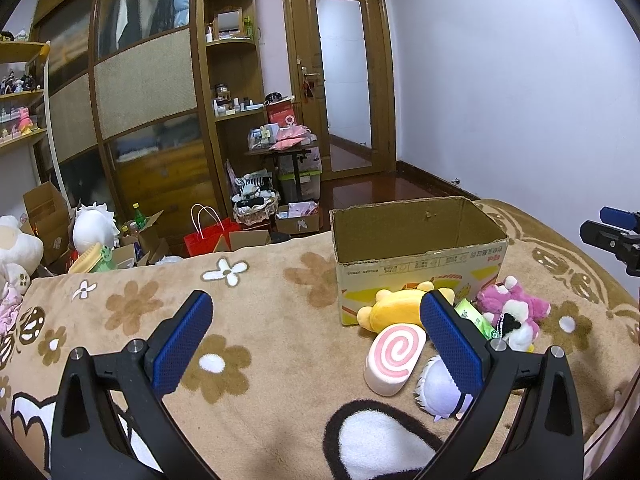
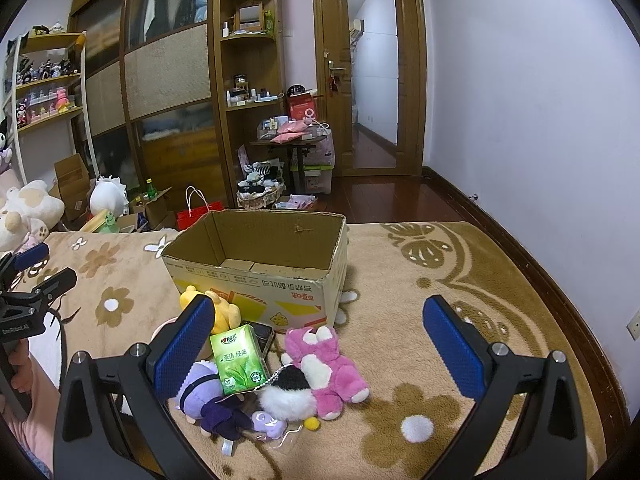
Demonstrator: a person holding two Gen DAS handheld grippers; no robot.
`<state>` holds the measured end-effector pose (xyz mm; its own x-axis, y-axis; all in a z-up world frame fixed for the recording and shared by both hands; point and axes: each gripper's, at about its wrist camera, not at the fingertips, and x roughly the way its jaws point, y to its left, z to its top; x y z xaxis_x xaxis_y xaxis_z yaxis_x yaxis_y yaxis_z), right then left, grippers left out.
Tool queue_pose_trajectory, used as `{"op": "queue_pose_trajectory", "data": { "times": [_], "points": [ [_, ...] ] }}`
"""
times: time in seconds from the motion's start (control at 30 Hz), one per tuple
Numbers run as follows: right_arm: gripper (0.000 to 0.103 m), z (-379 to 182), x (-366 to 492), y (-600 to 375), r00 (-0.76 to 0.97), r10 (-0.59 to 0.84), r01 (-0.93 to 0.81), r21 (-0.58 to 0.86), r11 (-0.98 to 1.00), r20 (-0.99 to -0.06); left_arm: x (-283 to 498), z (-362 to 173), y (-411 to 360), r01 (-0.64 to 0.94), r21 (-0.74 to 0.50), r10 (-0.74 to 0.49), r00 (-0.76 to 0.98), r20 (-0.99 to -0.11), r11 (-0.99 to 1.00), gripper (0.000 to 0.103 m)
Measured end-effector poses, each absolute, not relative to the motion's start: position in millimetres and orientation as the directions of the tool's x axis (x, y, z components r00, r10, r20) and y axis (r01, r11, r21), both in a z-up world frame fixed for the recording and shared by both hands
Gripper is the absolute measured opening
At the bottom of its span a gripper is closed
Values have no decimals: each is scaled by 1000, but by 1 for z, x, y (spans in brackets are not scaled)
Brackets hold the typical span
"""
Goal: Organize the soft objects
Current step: 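Grasp the pink-swirl cushion with left tool while right tool grasps pink bear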
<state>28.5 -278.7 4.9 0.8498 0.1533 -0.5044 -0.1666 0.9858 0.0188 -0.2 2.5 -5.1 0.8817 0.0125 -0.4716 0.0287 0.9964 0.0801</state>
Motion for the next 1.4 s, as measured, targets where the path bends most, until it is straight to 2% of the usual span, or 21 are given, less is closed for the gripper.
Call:
{"op": "queue_pose_trajectory", "data": {
  "times": [0.37,0.63,1.1,1.4],
  "points": [
    [103,-8,44,-275,839,128,-142,14,990,-528,30,-14,-13,70,88,-11,839,-544,994,102],
    [103,-24,69,-267,827,70,-116,-47,992,-558,59,-38,-30,120,91,-39,789,-614,989,102],
    [103,-77,121,-271,703,79,-117,-6,993,-707,104,-84,-41,150,25,-85,683,-726,988,102],
    [103,-119,148,-268,607,77,-136,-8,991,-791,119,-114,-46,178,23,-90,600,-795,984,102]
  ]
}}
